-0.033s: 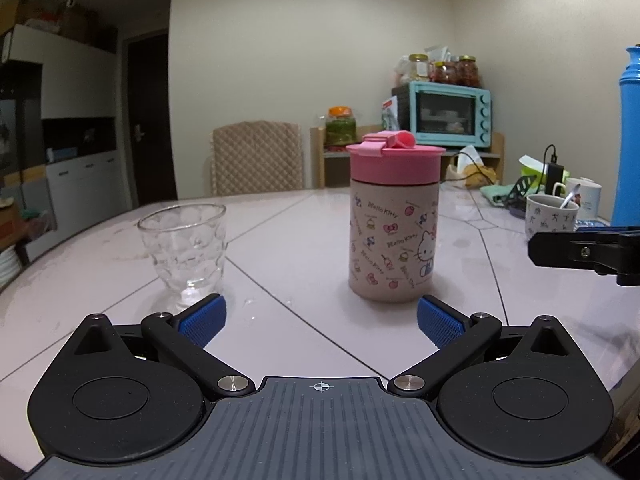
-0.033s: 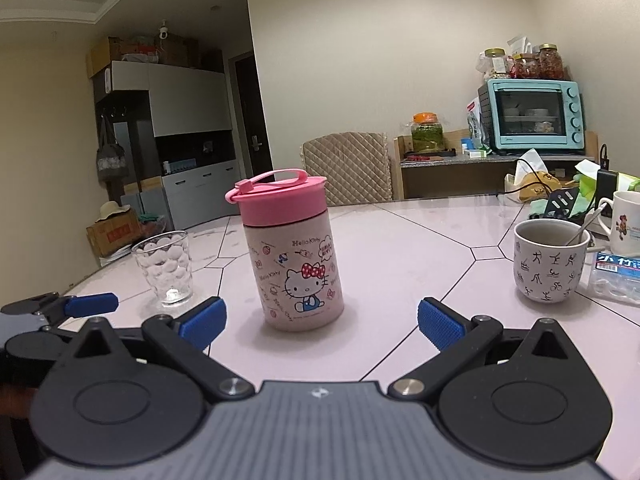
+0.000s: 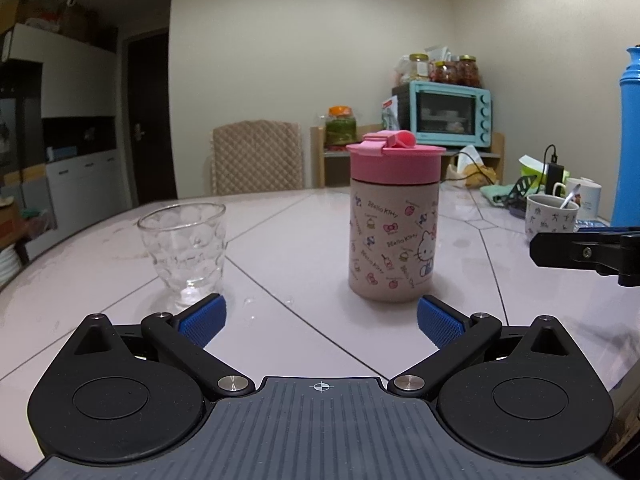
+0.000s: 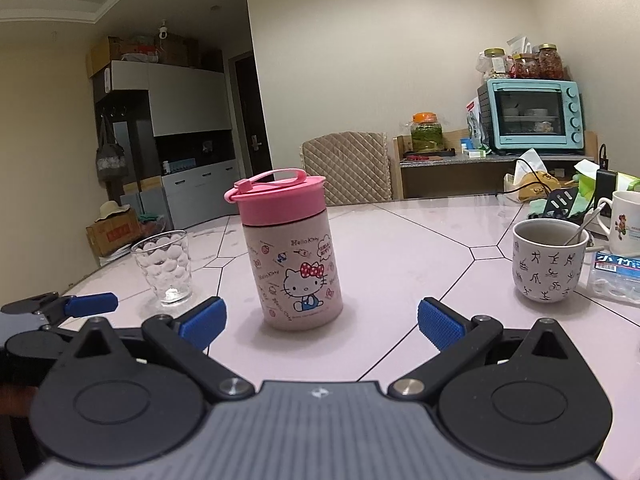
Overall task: Unscrew bottle cap and pour
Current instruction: 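Move both tools toward the pink-lidded Hello Kitty bottle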
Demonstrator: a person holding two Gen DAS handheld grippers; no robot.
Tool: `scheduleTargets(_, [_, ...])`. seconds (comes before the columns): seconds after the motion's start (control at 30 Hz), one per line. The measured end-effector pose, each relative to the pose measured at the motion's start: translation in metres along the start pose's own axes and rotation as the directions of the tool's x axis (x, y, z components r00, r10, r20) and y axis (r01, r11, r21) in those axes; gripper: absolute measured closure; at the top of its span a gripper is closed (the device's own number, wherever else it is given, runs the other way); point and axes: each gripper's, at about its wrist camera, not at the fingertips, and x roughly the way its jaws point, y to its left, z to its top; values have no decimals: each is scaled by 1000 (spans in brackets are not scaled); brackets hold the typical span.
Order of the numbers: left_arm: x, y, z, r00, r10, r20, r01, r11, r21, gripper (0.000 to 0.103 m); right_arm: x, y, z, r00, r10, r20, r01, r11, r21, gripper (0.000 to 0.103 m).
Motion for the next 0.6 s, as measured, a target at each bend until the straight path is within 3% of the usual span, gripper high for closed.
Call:
scheduleTargets(0.3, [3, -8, 3, 999, 5, -50, -5, 1000, -4, 0, -10, -18, 3, 1000, -1, -7, 2, 1000, 23, 0])
scheduleTargets(0.6, [6, -7, -2, 999, 3, -52, -2, 1000, 6, 0, -10, -21, 4, 1000, -17, 0, 17, 999, 29, 0])
